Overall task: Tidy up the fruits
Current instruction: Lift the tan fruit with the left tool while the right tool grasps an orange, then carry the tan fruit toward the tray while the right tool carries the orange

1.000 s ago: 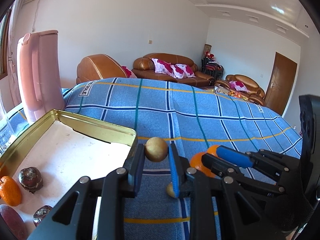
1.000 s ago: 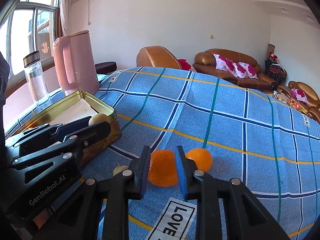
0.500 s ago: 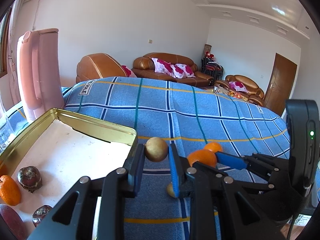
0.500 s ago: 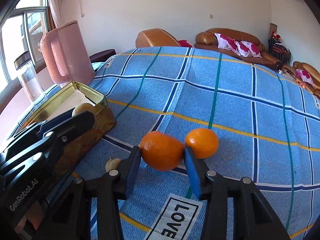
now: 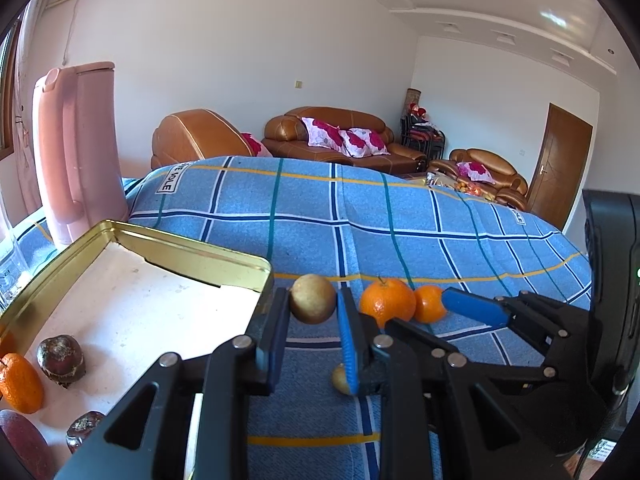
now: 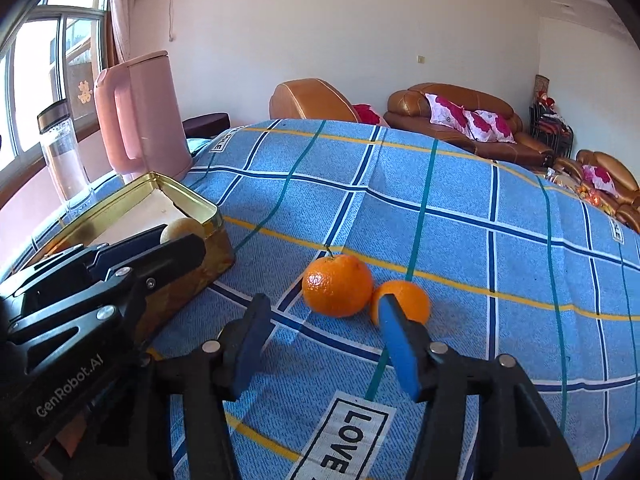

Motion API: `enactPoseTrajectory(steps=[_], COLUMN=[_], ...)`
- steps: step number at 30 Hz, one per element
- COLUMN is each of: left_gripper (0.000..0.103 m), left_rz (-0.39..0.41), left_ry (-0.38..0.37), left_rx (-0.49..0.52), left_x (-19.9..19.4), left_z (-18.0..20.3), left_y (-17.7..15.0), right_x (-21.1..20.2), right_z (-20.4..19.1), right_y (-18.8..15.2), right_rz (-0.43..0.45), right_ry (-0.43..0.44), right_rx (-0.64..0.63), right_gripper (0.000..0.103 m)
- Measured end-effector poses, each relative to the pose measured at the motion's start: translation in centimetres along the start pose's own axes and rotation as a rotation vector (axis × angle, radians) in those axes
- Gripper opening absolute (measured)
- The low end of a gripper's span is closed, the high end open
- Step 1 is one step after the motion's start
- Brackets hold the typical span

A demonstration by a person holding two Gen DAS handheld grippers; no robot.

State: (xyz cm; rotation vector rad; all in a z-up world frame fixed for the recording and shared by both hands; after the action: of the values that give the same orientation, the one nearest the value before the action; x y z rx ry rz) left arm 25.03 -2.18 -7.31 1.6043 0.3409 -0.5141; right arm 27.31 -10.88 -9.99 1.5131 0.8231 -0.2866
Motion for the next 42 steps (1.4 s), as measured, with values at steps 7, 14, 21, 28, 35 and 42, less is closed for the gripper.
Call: enactPoseTrajectory(steps=[7,14,21,28,35,42], left_gripper=[0.025,0.025,0.025,0.025,0.025,0.025], left_rz=[-0.073,-0.081,-0.051,-0.025,0.037,0.070], left_ry=[0.046,0.047,0.033,0.018,0.002,-0.022], left_rx=[-0.014,-0.017,-0.024,-0.029,-0.019,-0.010], left_x=[1.9,2.1,1.7,0.7,-0.6,-1.7], left_z=[-0.7,-0.6,-0.8,-0.7,-0.6,-0.4], left_y=[-0.2,-0.3,-0.1,0.0,0.4,0.2], right_x=[2.2,3.6,3.4,2.0,-1.7,-4.3], right_z=[0.8,-1.3,-0.9,-0.8,-1.3,-1.9], right_y=[1.1,0.4,-0.5,-0.6,-0.5,-0.5], right_rz=[-0.029,-0.071,-0.102,-0.066,0.074,0.191], right_ry=[-0.043,-0.069,-0.080,-0.050,-0.020,-0.014], right_rx=[-0.021,-0.173,-0.193,-0.166,-0.145,-0.142], right_gripper=[0.058,0.058,0.050,0.049,0.049,0.049])
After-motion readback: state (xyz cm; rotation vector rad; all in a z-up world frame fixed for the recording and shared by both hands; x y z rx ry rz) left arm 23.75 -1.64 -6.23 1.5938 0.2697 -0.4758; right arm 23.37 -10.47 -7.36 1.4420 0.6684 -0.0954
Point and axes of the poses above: each gripper's, at about its wrist camera, not at the fingertips, and x roughly the way its jaws point, z to its right, y to its top, the point moved 7 cm from there along x, roughly the way its jaws point, and after that the axes turned 12 degrees about x, right-handed, at the moved point
